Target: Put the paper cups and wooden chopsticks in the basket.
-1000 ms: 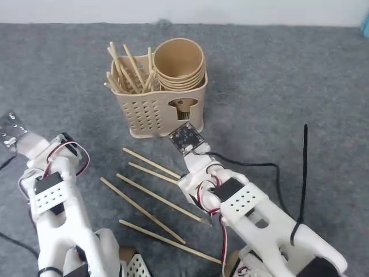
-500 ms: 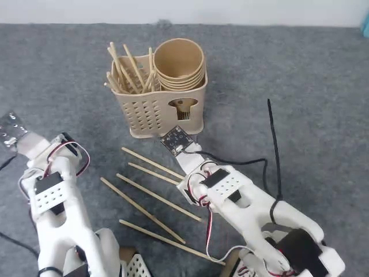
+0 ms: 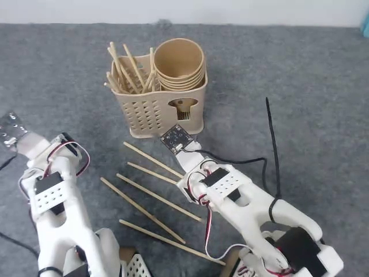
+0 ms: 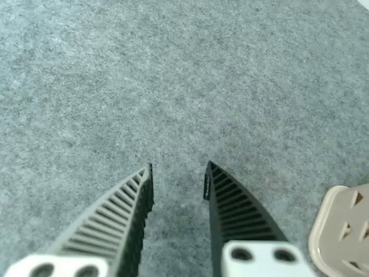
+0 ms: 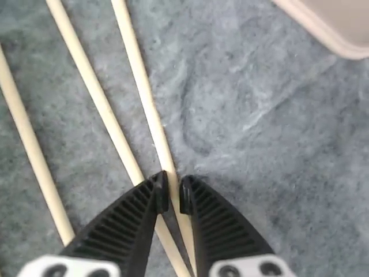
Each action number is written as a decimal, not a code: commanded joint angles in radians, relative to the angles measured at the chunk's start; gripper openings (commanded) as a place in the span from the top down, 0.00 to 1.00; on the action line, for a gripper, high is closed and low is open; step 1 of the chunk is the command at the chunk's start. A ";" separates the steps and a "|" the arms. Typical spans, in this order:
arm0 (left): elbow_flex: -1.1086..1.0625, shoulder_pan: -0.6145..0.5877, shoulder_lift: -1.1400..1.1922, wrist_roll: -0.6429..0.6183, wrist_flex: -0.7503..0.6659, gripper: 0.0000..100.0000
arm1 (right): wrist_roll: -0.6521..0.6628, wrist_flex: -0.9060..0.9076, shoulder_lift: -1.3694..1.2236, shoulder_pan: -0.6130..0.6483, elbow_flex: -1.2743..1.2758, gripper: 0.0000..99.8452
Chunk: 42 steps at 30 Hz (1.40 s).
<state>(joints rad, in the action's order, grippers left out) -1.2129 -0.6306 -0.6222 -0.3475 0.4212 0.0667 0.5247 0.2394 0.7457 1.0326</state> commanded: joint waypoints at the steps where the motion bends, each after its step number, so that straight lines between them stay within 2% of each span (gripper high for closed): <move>1: 0.021 0.002 -0.023 -0.005 -0.023 0.86 | 0.060 0.082 0.033 0.019 -0.026 0.99; 6: 0.021 0.002 -0.023 -0.005 -0.023 0.86 | 0.132 0.326 0.214 0.019 -0.026 0.99; 11: 0.021 0.002 -0.023 -0.005 -0.023 0.86 | 0.133 0.541 0.475 0.019 -0.017 0.99; 15: 0.021 0.002 -0.023 -0.005 -0.023 0.86 | 0.133 0.611 0.639 0.018 0.032 0.99; 19: 0.021 0.002 -0.023 -0.005 -0.023 0.86 | 0.132 0.562 0.702 0.018 0.051 0.98; 25: 0.022 0.002 -0.023 -0.006 -0.025 0.86 | 0.071 0.378 0.642 0.016 0.057 0.85; 29: 0.022 0.002 -0.023 -0.006 -0.025 0.86 | -0.002 0.242 0.542 0.019 0.052 0.85; 33: 0.024 0.006 -0.023 -0.008 -0.025 0.86 | -0.015 0.133 0.421 0.019 0.051 0.85; 38: 0.022 0.006 -0.021 -0.006 -0.025 0.86 | -0.015 0.033 0.266 0.018 0.035 0.85; 42: 0.019 0.006 -0.021 -0.006 -0.018 0.86 | -0.015 0.028 0.134 0.018 -0.052 0.84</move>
<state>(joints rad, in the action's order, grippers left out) -1.2129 -0.6306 -0.6222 -0.3475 0.4212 0.0621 0.5785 0.4342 0.7564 1.0756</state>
